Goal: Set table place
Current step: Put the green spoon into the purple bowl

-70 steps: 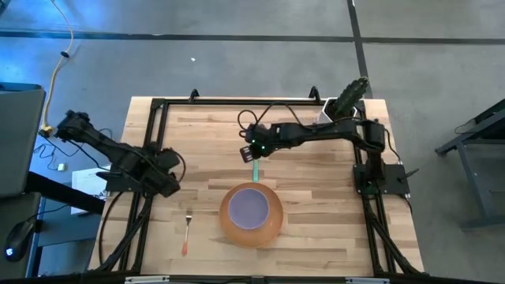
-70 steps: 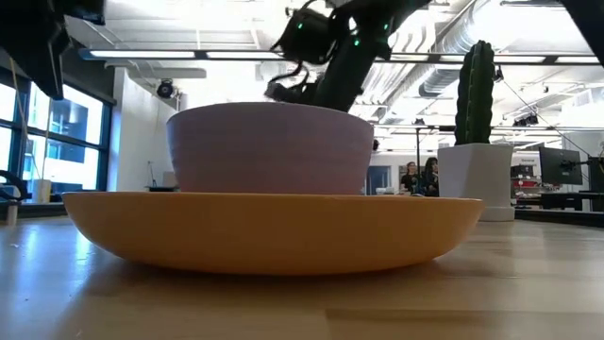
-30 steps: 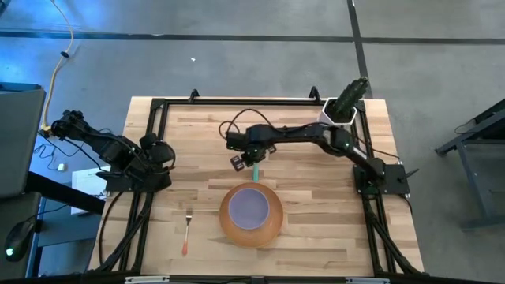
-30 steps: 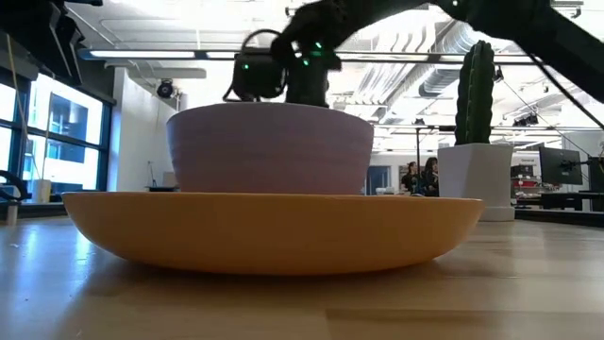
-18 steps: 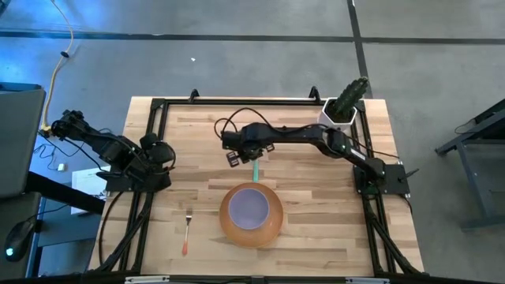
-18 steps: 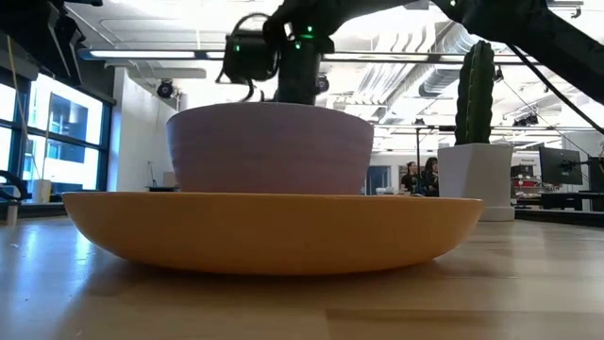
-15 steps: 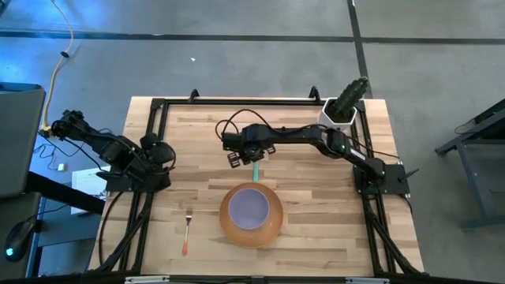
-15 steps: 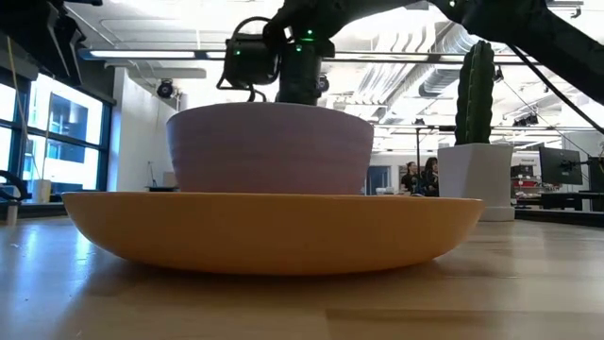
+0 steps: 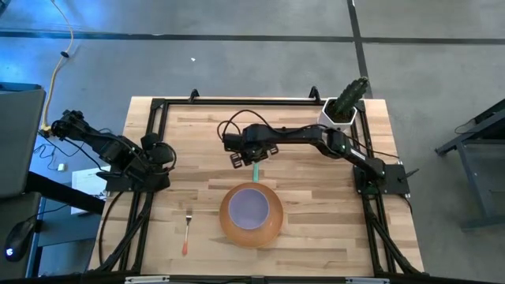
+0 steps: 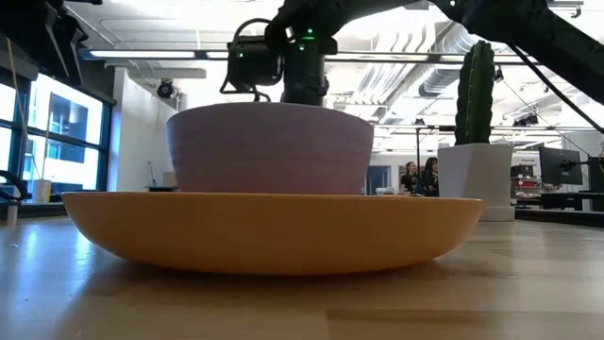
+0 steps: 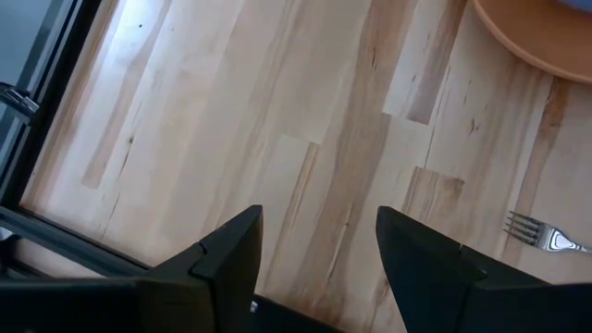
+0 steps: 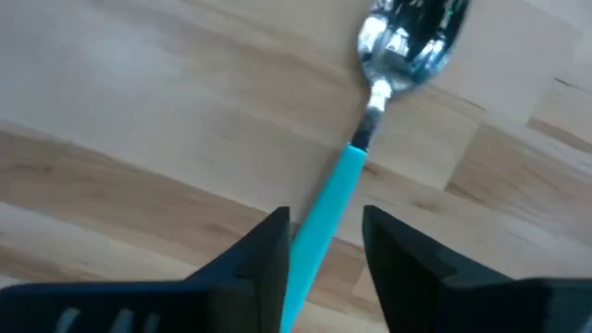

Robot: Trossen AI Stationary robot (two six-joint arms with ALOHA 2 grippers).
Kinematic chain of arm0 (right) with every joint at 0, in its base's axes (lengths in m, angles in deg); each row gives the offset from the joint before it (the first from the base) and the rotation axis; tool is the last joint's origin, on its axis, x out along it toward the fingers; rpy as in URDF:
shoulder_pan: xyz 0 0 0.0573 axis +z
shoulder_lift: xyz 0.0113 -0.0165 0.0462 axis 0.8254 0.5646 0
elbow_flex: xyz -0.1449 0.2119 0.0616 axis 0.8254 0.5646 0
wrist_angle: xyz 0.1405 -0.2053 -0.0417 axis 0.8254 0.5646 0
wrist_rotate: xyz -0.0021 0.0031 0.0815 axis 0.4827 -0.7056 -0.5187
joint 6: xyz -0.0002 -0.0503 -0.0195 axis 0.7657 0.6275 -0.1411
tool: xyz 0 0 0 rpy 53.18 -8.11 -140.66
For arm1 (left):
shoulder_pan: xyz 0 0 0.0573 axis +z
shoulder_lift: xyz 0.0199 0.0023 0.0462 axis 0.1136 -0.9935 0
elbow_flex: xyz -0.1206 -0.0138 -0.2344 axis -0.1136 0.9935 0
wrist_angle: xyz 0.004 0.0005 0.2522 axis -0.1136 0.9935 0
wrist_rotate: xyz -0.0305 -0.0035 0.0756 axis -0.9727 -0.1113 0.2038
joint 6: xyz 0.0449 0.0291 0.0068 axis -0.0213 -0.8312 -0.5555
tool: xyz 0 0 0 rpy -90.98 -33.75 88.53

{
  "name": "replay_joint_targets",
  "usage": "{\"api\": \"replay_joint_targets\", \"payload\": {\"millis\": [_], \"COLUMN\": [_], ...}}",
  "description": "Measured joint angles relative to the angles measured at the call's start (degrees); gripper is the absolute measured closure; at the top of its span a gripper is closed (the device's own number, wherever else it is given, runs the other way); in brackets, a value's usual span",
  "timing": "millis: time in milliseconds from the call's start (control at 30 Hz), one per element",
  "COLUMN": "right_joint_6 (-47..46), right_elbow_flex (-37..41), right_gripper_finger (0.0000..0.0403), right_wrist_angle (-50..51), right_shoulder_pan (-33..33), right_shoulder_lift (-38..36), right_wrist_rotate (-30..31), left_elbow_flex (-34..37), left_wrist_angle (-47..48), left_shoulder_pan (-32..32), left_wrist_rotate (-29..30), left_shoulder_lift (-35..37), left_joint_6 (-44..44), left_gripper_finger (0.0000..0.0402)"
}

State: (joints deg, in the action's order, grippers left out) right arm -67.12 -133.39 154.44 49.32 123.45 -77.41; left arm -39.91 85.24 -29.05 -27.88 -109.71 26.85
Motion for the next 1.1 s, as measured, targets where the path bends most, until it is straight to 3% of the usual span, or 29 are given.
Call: {"api": "replay_joint_targets", "payload": {"millis": [267,667,933,1100], "right_joint_6": [-2.82,-4.12,-3.53,-1.96], "right_elbow_flex": [0.0,0.04,-0.17,-0.2], "right_gripper_finger": [0.0218,0.0216,0.0283,0.0358], "right_wrist_angle": [-1.81,-0.71,-1.8,-2.92], "right_shoulder_pan": [0.69,0.71,0.7,0.58], "right_shoulder_lift": [0.44,3.76,5.97,6.05], "right_wrist_rotate": [3.84,2.52,1.38,0.97], "left_elbow_flex": [0.0,-0.02,-0.02,-0.02], "left_wrist_angle": [0.0,0.0,0.0,0.0], "left_shoulder_pan": [0.0,0.0,0.0,-0.01], "left_wrist_rotate": [0.39,0.55,0.55,0.55], "left_shoulder_lift": [0.0,0.07,0.04,0.07], "left_joint_6": [-0.24,-0.24,-0.24,-0.24], "left_gripper_finger": [0.0202,0.0202,0.0202,0.0202]}}
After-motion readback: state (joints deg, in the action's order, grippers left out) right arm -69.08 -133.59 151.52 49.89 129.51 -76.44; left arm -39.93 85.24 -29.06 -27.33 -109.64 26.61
